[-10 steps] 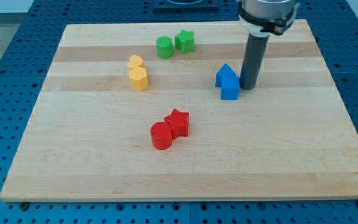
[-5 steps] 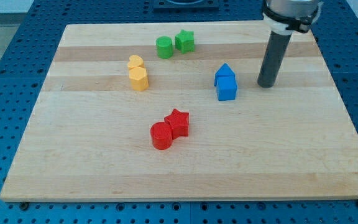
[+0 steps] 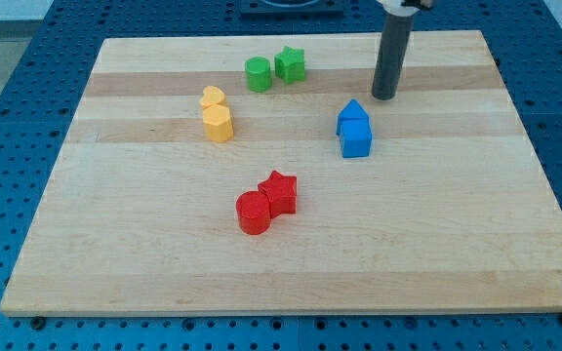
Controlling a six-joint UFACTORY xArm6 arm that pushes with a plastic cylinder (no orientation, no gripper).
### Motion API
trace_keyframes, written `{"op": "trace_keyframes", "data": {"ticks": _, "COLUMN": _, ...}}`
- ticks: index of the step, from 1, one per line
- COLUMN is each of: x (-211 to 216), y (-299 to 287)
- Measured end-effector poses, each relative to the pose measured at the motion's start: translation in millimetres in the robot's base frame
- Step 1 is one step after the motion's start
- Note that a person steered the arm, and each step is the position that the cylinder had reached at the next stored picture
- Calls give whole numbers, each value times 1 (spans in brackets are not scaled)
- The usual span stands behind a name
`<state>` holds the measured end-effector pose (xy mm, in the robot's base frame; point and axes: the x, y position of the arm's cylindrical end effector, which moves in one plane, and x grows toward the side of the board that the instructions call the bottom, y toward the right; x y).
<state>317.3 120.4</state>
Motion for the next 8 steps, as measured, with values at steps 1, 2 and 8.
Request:
{"op": "trace_keyframes", "data": {"ticks": 1, "x": -30, "y": 0}}
{"op": "trace_keyframes", "data": {"ticks": 2, "x": -60, "y": -4}}
{"op": "trace_keyframes", "data": {"ticks": 8, "x": -45, "y": -125}}
